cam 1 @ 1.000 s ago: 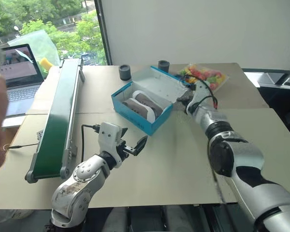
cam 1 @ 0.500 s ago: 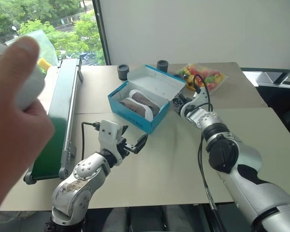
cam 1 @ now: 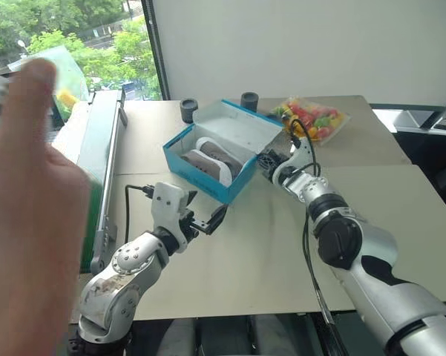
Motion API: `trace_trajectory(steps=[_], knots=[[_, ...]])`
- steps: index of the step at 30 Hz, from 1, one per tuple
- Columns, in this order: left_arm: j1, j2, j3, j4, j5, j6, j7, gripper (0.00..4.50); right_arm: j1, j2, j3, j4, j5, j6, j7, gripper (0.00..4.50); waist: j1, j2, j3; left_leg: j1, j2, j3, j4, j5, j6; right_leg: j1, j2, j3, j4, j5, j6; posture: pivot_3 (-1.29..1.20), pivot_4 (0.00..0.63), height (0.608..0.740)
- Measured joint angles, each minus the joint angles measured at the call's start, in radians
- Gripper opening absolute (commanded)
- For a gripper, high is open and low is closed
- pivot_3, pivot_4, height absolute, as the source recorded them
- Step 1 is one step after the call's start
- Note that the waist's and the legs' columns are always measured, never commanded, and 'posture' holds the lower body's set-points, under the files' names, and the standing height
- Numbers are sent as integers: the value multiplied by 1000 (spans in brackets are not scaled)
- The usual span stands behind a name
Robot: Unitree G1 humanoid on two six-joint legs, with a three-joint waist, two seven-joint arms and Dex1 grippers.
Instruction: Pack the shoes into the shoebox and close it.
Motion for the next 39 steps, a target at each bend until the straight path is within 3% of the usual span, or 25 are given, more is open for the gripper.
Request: trace_trajectory(steps=[5,12,16,21,30,34,39], knots=[[-1,4,1,0,0,0,-1,4500,-18,13,66,0,-37,3,148,63,-1,0,0,0,0,0,0,0,0,-1,0,0,0,0,0,0,150,740],[-1,6,4,1,0,0,0,4500,-27,65,356,-30,-230,65,472,63,-3,0,0,0,0,-1,0,0,0,-1,0,0,2,0,0,0,150,740],[0,7,10,0,0,0,2,4500,1,83,455,-91,-280,87,567,63,5,0,0,0,0,-3,0,0,0,-1,0,0,2,0,0,0,150,740],[1,7,20,0,0,0,8,4500,45,86,470,-133,-298,82,456,63,6,0,0,0,-1,-6,0,0,0,-2,-1,0,2,0,0,0,150,740],[7,13,23,-1,0,0,11,4500,64,-10,571,-109,-433,18,192,63,-1,0,0,1,0,-4,0,0,0,-2,0,1,2,0,0,0,150,740],[4,13,23,-1,0,0,10,4500,65,38,522,-40,-416,4,5,63,-8,0,0,1,0,-4,0,0,0,-2,0,1,3,0,0,0,150,740],[-3,14,22,-1,0,0,9,4500,49,82,371,-6,-328,-4,-153,63,-9,0,0,1,-1,-5,0,0,0,-1,0,1,3,0,0,0,150,740]])
